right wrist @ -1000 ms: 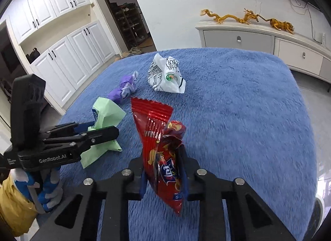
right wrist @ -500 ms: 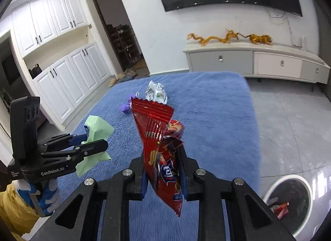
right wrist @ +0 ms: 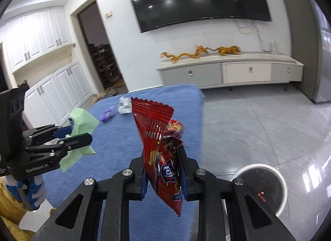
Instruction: Collect trash
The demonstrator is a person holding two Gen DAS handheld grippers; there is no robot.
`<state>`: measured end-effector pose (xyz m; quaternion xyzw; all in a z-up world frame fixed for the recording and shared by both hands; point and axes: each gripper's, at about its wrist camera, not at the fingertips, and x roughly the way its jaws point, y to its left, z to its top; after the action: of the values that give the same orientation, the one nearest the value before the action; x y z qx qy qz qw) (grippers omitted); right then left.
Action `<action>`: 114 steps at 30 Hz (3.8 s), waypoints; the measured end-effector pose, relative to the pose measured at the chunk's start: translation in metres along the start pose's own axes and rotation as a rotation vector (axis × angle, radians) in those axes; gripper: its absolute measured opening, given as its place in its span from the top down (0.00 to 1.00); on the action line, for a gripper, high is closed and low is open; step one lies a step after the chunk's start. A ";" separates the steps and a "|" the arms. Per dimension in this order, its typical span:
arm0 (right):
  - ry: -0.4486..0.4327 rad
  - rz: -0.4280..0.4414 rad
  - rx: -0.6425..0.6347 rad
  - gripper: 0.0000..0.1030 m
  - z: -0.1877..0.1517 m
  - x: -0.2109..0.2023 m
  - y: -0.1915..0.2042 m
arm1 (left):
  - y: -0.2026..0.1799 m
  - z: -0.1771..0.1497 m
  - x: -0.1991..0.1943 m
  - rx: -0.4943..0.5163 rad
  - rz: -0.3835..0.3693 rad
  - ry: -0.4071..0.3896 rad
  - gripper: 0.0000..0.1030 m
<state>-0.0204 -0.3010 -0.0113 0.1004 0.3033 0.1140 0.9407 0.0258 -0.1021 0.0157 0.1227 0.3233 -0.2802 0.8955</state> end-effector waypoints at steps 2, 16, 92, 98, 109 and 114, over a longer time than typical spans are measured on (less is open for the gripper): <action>-0.009 -0.033 0.022 0.78 -0.003 -0.005 -0.020 | -0.020 0.008 0.013 0.035 -0.013 0.018 0.62; 0.044 -0.175 0.269 0.78 -0.070 0.001 -0.177 | -0.161 0.044 0.146 0.248 -0.129 0.176 0.62; 0.193 -0.054 0.005 0.43 0.043 0.112 0.028 | 0.200 -0.055 0.068 -0.404 0.180 0.073 0.38; 0.199 0.060 -0.071 0.43 0.081 0.186 0.067 | 0.266 -0.047 0.094 -0.458 0.241 0.050 0.38; 0.252 0.215 -0.070 0.42 0.103 0.314 0.105 | 0.305 -0.049 0.147 -0.510 0.177 0.080 0.39; 0.294 0.233 -0.062 0.49 0.096 0.353 0.114 | 0.312 -0.055 0.154 -0.544 0.134 0.079 0.56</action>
<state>0.2977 -0.1067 -0.0986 0.0879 0.4203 0.2451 0.8692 0.2764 0.1088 -0.1139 -0.0905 0.4126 -0.1184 0.8987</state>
